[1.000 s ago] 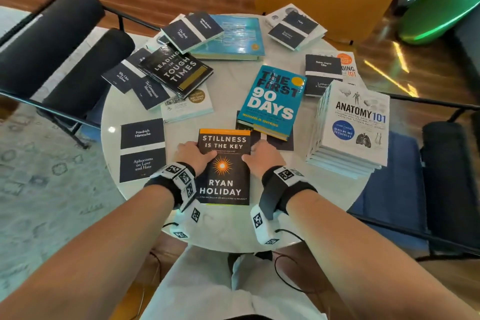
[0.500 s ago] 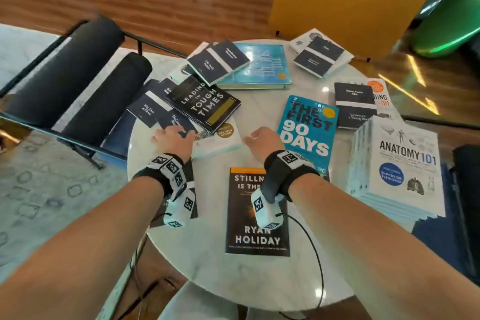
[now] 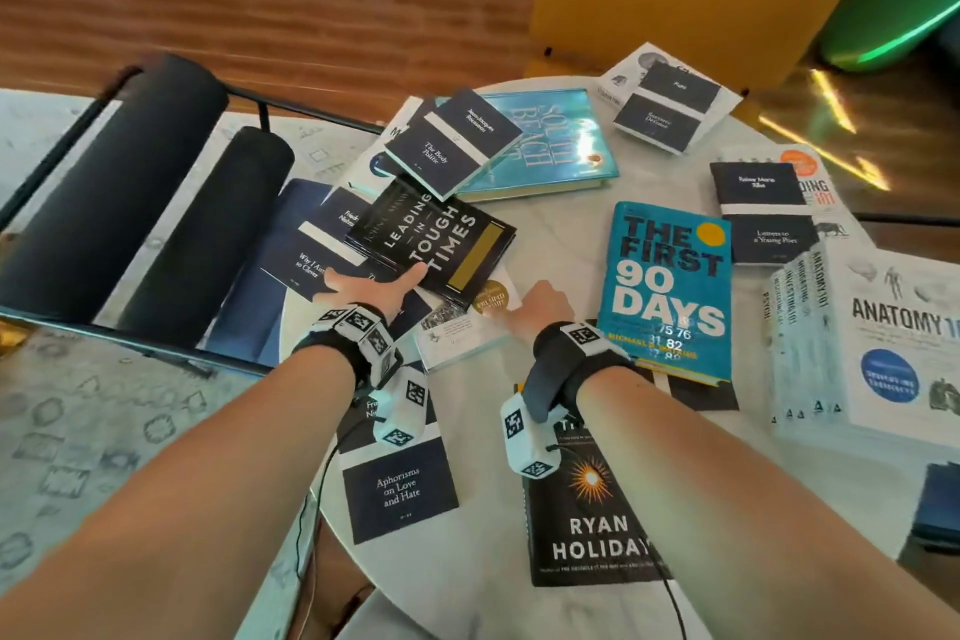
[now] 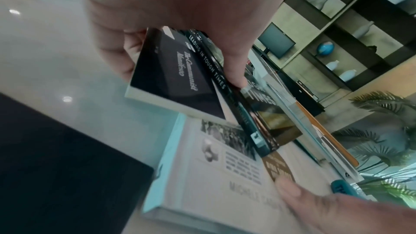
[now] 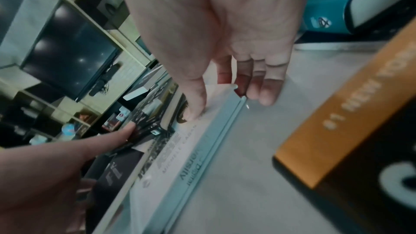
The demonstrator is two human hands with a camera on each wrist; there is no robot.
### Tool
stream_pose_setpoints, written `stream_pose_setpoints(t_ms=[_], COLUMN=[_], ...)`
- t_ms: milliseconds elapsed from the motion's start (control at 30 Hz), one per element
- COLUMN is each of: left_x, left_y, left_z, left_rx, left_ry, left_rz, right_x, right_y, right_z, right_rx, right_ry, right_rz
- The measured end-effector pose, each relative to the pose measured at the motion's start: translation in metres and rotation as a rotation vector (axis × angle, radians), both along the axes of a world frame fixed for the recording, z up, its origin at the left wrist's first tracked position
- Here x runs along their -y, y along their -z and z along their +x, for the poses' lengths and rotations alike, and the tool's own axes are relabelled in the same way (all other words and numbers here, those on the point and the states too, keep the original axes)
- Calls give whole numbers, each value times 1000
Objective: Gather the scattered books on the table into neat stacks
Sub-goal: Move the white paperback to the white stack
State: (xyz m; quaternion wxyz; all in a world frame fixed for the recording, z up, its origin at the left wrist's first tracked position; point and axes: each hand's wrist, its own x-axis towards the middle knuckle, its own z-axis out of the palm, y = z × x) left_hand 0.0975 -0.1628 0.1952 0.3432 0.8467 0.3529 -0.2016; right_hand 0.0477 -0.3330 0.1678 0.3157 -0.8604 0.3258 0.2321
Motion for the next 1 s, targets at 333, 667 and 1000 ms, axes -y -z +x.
stream_pose_setpoints(t_ms=[333, 667, 1000], left_x=[-25, -46, -69], left_y=[3, -1, 21], left_z=[-7, -33, -34], left_rx=[58, -81, -34], left_ry=[-3, 24, -50], left_rz=[-50, 139, 190], right_x=[17, 14, 11], right_y=[0, -11, -21], right_z=[-11, -11, -13], right_rx=[-19, 2, -26], right_ry=[138, 216, 184], right_rz=[-53, 80, -154])
